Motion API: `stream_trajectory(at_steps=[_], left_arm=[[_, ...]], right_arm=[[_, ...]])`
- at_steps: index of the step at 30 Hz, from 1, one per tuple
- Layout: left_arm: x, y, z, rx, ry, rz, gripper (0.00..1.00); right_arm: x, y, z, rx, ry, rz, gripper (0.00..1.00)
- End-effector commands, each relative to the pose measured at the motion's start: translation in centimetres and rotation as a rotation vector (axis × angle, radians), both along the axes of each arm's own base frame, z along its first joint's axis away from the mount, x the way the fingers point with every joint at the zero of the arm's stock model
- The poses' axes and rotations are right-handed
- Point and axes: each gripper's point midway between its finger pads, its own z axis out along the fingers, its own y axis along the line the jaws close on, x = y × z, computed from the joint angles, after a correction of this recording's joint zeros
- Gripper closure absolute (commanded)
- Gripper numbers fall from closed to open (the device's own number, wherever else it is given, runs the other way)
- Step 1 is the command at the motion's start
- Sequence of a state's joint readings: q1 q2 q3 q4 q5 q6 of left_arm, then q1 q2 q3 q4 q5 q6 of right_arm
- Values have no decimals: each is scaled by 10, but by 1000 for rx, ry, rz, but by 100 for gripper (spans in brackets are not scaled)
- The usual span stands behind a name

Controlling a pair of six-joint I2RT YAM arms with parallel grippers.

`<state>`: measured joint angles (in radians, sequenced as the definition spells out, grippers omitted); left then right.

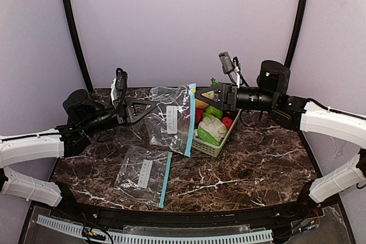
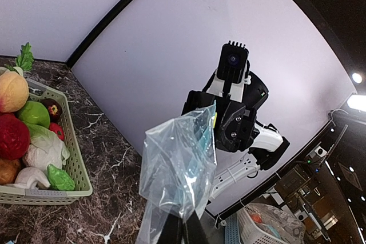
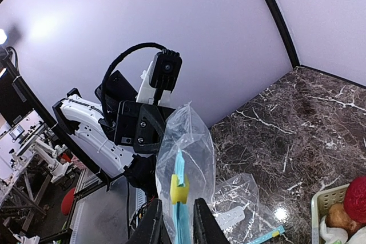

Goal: Place the food in the zip-top bag and seal the zipper
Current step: Pass from the left arm to the right

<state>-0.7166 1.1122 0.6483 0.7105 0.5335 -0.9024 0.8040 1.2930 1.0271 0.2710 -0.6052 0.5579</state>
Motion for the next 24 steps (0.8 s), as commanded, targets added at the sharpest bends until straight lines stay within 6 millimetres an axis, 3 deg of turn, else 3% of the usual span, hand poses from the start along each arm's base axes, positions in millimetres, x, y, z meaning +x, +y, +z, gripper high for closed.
stream_trajectory(at_steps=[1,14,18,19,20,21,22,24], left_arm=[[-5,0,-2,-8,-7,-18,99],[-3,-1,-10,9,14,-12,99],[-1,0,-17,47,34,-1,96],[0,0,-23,82,45,7,83],[1,0,-27,104,49,12,61],[2,1,-35,164,57,21,51],[3,4,-34,203,19,43,31],[8,15,-46,342,7,104,14]], right_arm=[[-3,8,19,41,-52,18,83],[-4,15,22,47,-60,29,100],[-3,13,19,31,-62,16,100],[-3,12,19,24,-66,10,100],[-3,11,19,18,-73,3,100],[-3,9,18,4,-79,-5,100],[-3,8,16,-12,-81,-13,100],[-2,3,13,-50,-92,-36,100]])
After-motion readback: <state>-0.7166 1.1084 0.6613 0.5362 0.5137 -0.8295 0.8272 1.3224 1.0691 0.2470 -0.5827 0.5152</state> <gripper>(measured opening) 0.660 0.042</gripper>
